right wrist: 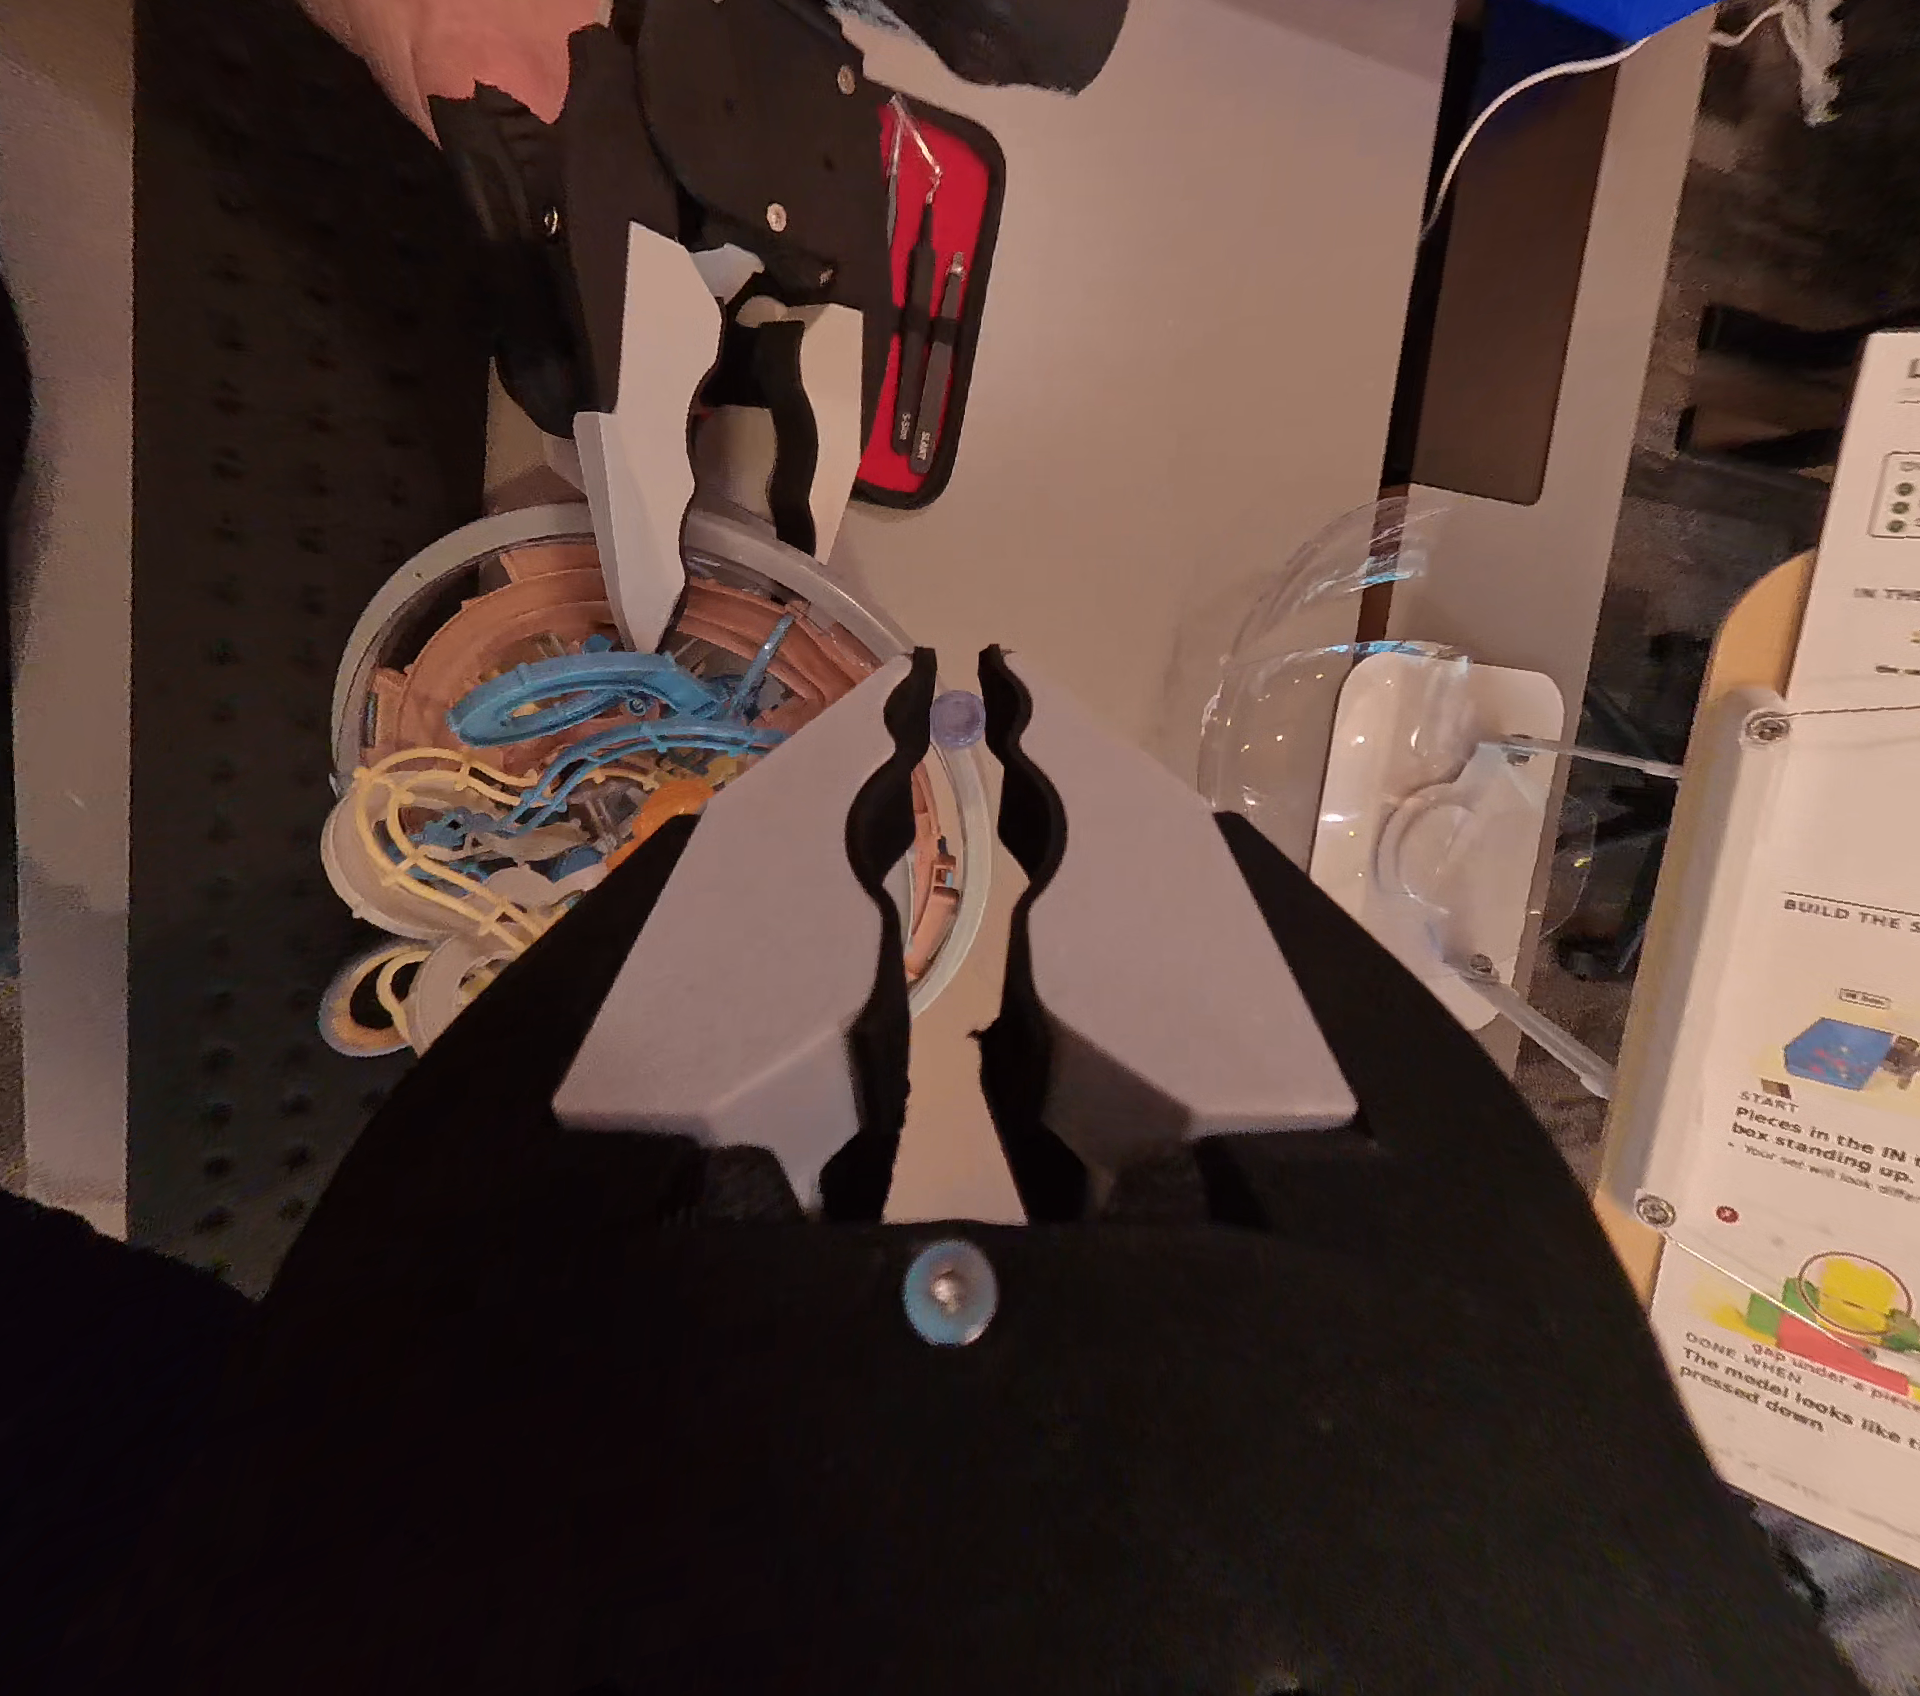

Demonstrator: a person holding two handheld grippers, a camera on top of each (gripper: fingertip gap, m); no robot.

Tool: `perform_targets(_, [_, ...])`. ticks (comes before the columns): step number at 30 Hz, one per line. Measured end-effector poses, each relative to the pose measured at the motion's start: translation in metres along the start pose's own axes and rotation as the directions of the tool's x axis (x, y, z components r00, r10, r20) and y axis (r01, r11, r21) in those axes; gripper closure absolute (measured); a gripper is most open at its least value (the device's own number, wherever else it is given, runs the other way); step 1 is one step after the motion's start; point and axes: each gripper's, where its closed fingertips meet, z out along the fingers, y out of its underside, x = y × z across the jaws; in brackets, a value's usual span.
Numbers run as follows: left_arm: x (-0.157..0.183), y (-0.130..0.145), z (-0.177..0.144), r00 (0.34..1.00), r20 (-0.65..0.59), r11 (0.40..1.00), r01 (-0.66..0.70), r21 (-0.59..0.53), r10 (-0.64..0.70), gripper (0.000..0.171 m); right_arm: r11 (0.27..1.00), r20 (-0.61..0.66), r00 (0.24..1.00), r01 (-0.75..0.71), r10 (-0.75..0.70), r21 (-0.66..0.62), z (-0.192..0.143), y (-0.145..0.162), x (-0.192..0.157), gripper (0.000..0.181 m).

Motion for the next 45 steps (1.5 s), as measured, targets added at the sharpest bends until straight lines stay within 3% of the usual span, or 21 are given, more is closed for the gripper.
perform_targets(5, [-0.008,0.014,0.003,0.981,-0.095,0.985,0.165,-0.058,-0.170,0.129,0.979,0.009,1.000,-0.016,0.014,0.201,-0.026,-0.014,0.007,0.173])
perform_targets(10, [-0.005,0.026,0.009,0.970,-0.149,0.977,0.174,-0.123,-0.192,0.129,0.959,0.114,0.992,0.019,-0.053,0.281,-0.019,-0.025,0.008,0.173])
perform_targets(13, [-0.002,0.028,0.012,0.972,-0.155,0.979,0.161,-0.123,-0.179,0.128,0.940,0.150,0.985,0.027,-0.083,0.340,-0.015,-0.039,0.009,0.173])
perform_targets(17, [0.004,0.049,0.026,0.979,-0.149,0.971,0.104,-0.217,-0.138,0.129,0.916,0.200,0.974,0.016,-0.105,0.402,0.003,-0.044,-0.010,0.173])
perform_targets(21, [0.004,0.041,0.028,0.988,-0.136,0.978,0.047,-0.203,-0.075,0.129,0.882,0.227,0.969,-0.021,-0.098,0.472,0.004,-0.036,-0.022,0.173])
perform_targets(26, [0.002,0.041,0.031,0.994,-0.107,0.967,-0.011,-0.254,-0.017,0.105,0.857,0.197,0.980,-0.082,-0.023,0.508,-0.003,-0.022,-0.012,0.173])
perform_targets(33, [0.002,0.007,0.006,0.991,-0.038,0.975,-0.135,-0.177,0.130,0.074,0.828,0.151,0.988,-0.117,0.039,0.549,-0.020,-0.010,0.001,0.174])
perform_targets(37, [0.009,-0.045,-0.013,0.965,0.025,0.964,-0.259,-0.057,0.261,0.079,0.801,0.143,0.986,-0.151,0.082,0.579,-0.032,0.001,0.007,0.174])
perform_targets(41, [0.030,-0.104,-0.018,0.910,0.050,0.909,-0.414,0.053,0.412,0.096,0.802,0.160,0.980,-0.190,0.120,0.566,-0.035,0.020,0.009,0.174])
perform_targets(45, [0.032,-0.132,0.008,0.853,0.078,0.857,-0.516,-0.017,0.515,0.097,0.756,0.174,0.968,-0.250,0.181,0.604,-0.038,0.035,0.024,0.174])
